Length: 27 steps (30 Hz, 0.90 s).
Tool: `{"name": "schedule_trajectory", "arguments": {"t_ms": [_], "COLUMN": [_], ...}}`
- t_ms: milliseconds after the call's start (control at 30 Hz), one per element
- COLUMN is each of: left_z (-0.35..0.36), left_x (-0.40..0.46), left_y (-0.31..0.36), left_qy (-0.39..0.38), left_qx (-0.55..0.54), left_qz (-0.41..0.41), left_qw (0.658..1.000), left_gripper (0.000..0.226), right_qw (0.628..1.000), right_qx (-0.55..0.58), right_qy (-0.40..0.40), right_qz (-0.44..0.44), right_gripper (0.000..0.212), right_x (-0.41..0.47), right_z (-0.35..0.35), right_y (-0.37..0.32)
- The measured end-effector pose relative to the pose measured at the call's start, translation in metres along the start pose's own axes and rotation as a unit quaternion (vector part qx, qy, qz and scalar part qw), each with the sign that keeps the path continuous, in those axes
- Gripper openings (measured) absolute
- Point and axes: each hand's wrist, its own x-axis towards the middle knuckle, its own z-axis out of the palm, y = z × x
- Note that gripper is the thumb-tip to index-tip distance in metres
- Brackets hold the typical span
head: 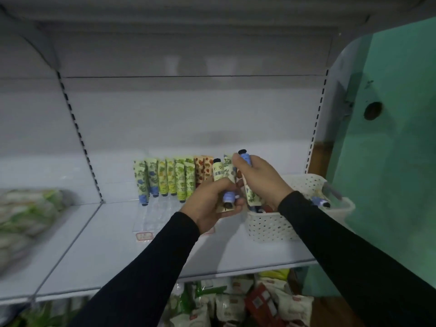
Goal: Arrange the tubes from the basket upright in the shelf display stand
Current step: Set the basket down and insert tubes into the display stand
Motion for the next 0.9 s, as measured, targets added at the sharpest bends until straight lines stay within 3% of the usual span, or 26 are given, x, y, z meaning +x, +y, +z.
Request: {"name": "schedule_trajectory", "arguments": {"t_ms": [167, 333, 467, 600, 700, 800, 900], "left_z": [-0.056, -0.095, -0.112, -0.125, -0.125, -0.126, -0.131], "left_x": [-0.032, -0.054, -0.064, -0.068, -0.071, -0.073, -0.073], "left_y": [-0.010, -0.016, -0.015, -0.016, -0.015, -0.012, -0.008], "left_qy": [0.071, 0.090, 0.138, 0.181, 0.173, 0.171, 0.164], "left_qx": [-0.113, -0.108, -0.109, -0.093, -0.076, -0.061, -0.054], "left_qz": [-0.015, 0.016, 0.058, 0.057, 0.080, 0.111, 0.117], "left_qw": [0.991, 0.990, 0.983, 0.977, 0.979, 0.977, 0.978], "left_gripper": [0.017, 0.020, 0.007, 0.016, 0.014, 0.011, 0.013], "right_qw": [0.998, 0.985, 0.929, 0.880, 0.909, 0.975, 0.982], "right_qx": [0.042, 0.116, 0.309, 0.414, 0.337, 0.104, -0.035], "right_qy": [-0.030, -0.088, -0.119, -0.105, -0.149, -0.174, -0.186], "right_qz": [0.027, 0.087, 0.166, 0.206, 0.196, 0.088, 0.000], "right_gripper": [0.061, 0.037, 0.019, 0.013, 0.014, 0.028, 0.043], "right_x": [-0.005, -0.008, -0.007, -0.013, -0.020, -0.022, -0.020], "right_z": [0.034, 0.065, 0.084, 0.101, 0.113, 0.121, 0.126], "right_y": [-0.003, -0.010, -0.006, -0.007, -0.006, 0.000, 0.002]}}
